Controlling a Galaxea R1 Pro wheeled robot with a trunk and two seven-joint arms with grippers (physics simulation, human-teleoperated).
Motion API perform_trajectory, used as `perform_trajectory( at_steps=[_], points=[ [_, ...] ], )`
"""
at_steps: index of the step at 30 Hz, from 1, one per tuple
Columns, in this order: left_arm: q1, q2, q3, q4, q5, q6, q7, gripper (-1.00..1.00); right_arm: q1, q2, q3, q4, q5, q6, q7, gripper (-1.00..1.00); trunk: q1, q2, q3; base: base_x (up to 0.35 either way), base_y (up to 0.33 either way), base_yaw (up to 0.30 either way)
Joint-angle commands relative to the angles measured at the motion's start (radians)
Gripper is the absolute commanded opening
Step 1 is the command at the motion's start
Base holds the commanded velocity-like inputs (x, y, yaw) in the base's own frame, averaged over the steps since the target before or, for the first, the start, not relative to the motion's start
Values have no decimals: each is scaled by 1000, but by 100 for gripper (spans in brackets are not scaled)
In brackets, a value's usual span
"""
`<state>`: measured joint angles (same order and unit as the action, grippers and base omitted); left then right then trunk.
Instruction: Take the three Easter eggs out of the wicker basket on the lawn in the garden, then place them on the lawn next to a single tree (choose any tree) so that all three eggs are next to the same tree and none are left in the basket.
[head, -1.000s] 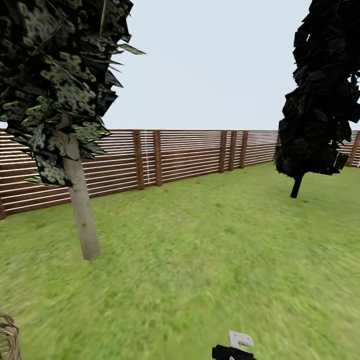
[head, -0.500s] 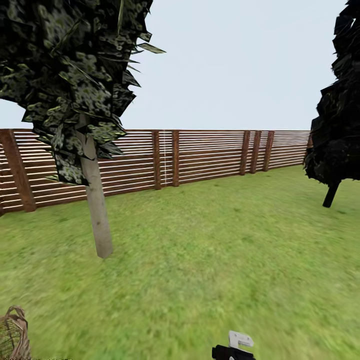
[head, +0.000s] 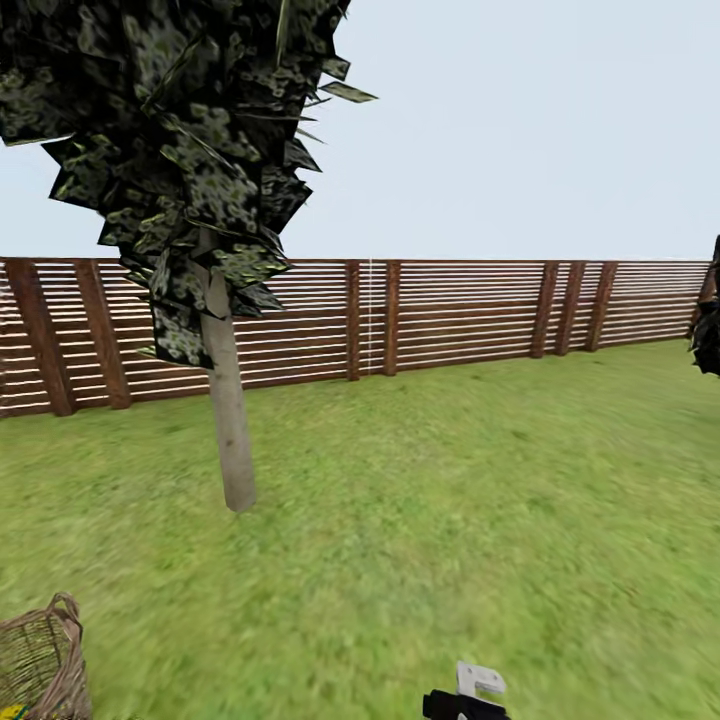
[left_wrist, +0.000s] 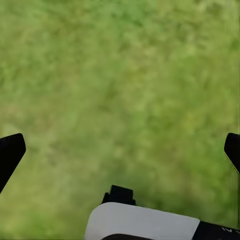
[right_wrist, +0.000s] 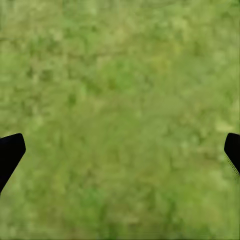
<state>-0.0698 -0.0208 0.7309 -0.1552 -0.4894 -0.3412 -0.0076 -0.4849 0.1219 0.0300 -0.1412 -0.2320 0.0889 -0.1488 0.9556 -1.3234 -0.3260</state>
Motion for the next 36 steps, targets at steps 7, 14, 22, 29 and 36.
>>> perform_trajectory(
  at_steps=[7, 14, 22, 29, 36],
  points=[
    [-1, -1, 8, -1, -9, -2, 0, 100, 0, 1, 4, -3, -6, 6, -5, 100, 0, -1, -1, 225, -192, 289],
    [-1, -1, 8, -1, -9, -2, 0, 100, 0, 2, 4, -3, -6, 6, -5, 100, 0, -1, -1, 214, -77, 289],
    [-1, -1, 8, 0, -9, -2, 1, 100, 0, 4, 4, -2, -6, 6, -5, 100, 0, -1, -1, 211, -12, 289],
    [-1, -1, 8, 0, -9, -2, 4, 100, 0, 4, 5, -1, -6, 6, -5, 100, 0, -1, -1, 190, -104, 289],
    [-1, -1, 8, 0, -9, -2, 6, 100, 0, 4, 5, -1, -6, 6, -5, 100, 0, -1, -1, 180, -171, 289]
  ],
)
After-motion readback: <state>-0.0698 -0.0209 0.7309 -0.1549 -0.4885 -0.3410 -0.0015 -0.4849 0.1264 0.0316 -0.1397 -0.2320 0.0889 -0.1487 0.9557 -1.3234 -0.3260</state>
